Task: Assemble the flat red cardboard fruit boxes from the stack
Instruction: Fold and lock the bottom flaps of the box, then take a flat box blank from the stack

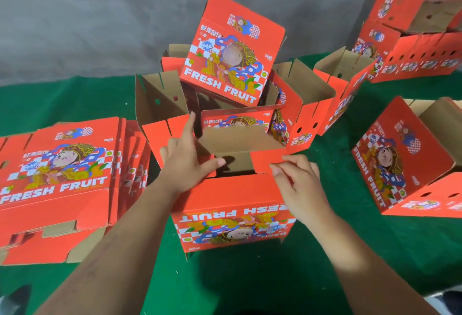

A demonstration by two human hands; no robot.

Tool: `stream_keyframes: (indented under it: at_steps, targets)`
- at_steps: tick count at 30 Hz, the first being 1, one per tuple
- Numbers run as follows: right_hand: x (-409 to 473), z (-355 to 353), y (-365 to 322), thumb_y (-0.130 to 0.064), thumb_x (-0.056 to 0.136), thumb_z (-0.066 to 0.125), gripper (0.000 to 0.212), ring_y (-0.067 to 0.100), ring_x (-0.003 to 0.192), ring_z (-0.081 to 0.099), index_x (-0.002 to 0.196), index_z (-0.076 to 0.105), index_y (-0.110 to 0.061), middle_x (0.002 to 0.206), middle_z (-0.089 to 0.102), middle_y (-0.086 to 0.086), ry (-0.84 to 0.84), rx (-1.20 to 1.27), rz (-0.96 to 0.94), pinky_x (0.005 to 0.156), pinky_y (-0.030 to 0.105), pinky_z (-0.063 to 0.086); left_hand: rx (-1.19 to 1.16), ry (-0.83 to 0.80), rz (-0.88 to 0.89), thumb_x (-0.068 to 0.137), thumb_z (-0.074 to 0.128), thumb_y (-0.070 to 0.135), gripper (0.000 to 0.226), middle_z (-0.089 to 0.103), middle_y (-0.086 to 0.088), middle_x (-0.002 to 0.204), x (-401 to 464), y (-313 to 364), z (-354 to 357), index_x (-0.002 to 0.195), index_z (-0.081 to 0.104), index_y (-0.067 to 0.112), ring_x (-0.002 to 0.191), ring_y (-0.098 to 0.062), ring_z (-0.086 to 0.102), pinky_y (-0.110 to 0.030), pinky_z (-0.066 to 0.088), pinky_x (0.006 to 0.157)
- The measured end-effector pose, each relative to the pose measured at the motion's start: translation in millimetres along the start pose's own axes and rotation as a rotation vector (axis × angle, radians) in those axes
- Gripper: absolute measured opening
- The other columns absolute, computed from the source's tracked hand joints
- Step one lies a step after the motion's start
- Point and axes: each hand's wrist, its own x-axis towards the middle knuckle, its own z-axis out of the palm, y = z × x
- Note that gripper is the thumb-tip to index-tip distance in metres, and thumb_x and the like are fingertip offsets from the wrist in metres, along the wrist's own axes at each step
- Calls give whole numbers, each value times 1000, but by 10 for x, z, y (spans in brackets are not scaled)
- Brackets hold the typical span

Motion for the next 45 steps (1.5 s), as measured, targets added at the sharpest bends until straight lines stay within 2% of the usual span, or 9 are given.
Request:
stream_keyframes:
  at_steps: [5,11,19,24,28,32,35,41,45]
  targets:
    - [212,-80,-112,-80,86,37,71,6,132,35,151,37,-51,147,24,-18,-139,430,364,112,32,22,-454,21,40,95,36,72,59,68,10,97,-36,-69,-56,84,72,27,106,-21,61,-56,39,104]
    - [415,-164,-155,-94,58,63,113,29,150,26,154,16,-60,153,20,-4,-452,16,363,120,52,32,-57,-272,-20,69,70,79,89,58,3,140,-38,0,-26,145,50,37,134,-27,48,-51,36,113]
    - [376,65,-305,-80,65,77,93,34,125,47,137,32,-41,133,26,3,-354,-343,262,83,45,49,135,-245,-167,74,78,71,71,60,-2,118,-118,97,79,127,59,28,119,-30,48,-48,49,95]
    - [420,-156,-261,-90,73,45,52,18,113,56,105,62,-52,117,37,-8,-266,228,406,91,31,42,-728,106,-625,82,69,59,40,75,3,101,-169,-154,-68,104,71,26,89,-15,71,-29,53,79]
    - [360,-146,-360,-69,89,55,28,16,103,57,89,65,-44,118,38,-2,-193,286,356,88,29,43,-1145,-232,-649,108,34,8,60,77,-17,77,-420,-303,-116,74,82,3,68,-13,75,-23,52,68]
    - [357,-283,-400,-56,96,61,31,19,92,54,82,60,-28,104,48,-1,-7,291,374,85,37,45,-1364,-31,-726,109,36,4,44,48,-30,151,-359,-135,-274,151,38,-9,130,-28,57,-23,48,75]
    - [446,-543,-333,-47,90,70,25,22,79,62,91,64,-23,88,64,-1,38,753,581,70,31,50,-1245,-79,-543,86,57,13,64,75,1,113,-509,56,-321,141,51,46,89,-17,76,-32,60,67]
    - [213,-721,116,-60,79,73,70,40,113,71,131,69,-14,125,73,18,-501,1029,864,99,54,55,-1236,120,-147,80,45,-9,71,66,13,138,-705,226,-9,141,57,26,125,-3,63,-14,53,87]
    - [-80,-595,356,-47,82,74,79,41,118,69,151,48,-20,132,70,18,-454,1082,894,103,62,51,-1125,-68,-180,90,39,-22,85,57,11,151,-689,100,119,157,34,29,87,-3,69,-14,52,62]
